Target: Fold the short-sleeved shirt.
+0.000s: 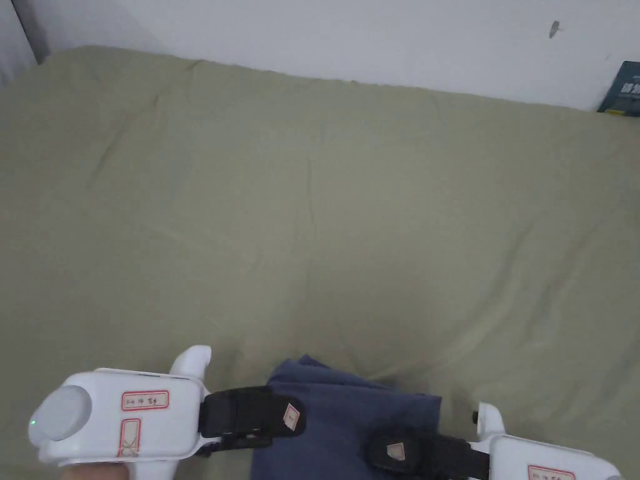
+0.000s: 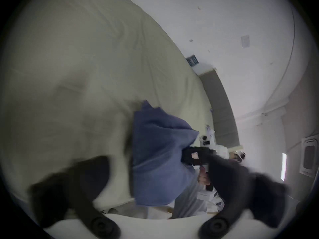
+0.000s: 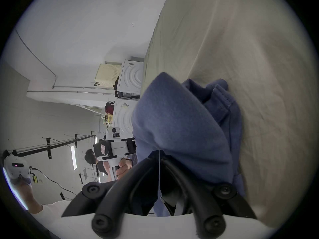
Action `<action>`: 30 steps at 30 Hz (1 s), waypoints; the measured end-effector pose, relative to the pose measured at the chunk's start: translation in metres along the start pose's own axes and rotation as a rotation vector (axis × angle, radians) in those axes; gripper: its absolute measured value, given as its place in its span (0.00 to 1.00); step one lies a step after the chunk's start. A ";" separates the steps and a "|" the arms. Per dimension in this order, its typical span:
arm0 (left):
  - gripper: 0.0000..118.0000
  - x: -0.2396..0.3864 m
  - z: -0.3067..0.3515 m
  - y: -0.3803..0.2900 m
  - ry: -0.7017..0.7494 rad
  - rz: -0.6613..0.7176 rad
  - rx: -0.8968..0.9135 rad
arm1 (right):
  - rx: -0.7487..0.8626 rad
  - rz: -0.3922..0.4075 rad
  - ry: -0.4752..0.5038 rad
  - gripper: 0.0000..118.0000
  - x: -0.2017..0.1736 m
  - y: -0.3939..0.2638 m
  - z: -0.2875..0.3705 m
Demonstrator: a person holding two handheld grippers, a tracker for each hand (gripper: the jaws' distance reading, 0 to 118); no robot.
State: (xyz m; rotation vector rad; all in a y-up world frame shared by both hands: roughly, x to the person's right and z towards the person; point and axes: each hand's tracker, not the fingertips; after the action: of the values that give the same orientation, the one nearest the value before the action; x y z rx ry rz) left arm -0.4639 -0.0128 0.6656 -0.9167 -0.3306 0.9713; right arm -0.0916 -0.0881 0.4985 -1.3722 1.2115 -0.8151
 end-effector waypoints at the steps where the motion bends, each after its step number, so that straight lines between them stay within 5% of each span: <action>1: 1.00 0.000 -0.011 -0.001 0.009 -0.016 -0.028 | 0.001 0.001 0.000 0.03 0.000 0.000 0.000; 7: 0.95 -0.017 -0.042 0.009 -0.107 -0.007 -0.001 | 0.002 -0.021 0.019 0.03 0.004 0.001 0.000; 8: 0.84 -0.019 -0.043 0.011 -0.109 0.001 -0.004 | 0.003 -0.022 0.018 0.03 0.003 0.001 0.000; 9: 0.58 -0.020 -0.042 0.011 -0.092 -0.005 0.001 | 0.004 -0.021 0.016 0.03 0.003 0.001 0.000; 10: 0.43 -0.023 -0.043 0.011 -0.017 -0.033 0.010 | 0.007 -0.020 0.015 0.03 0.005 0.003 0.002; 11: 0.41 -0.029 -0.043 0.010 -0.017 -0.033 -0.008 | 0.011 -0.020 0.013 0.03 0.004 0.003 0.003; 21: 0.35 -0.030 -0.005 0.016 -0.080 -0.015 -0.003 | 0.021 0.130 -0.127 0.03 -0.038 0.001 0.016; 30: 0.35 -0.088 0.187 0.089 0.232 0.018 0.083 | 0.108 0.171 -0.145 0.03 -0.067 0.008 0.036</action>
State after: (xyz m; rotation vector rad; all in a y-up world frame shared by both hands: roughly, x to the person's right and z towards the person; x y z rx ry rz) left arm -0.6777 0.0327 0.7192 -0.9474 -0.0848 0.8782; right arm -0.0761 -0.0139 0.4943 -1.2008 1.1379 -0.6399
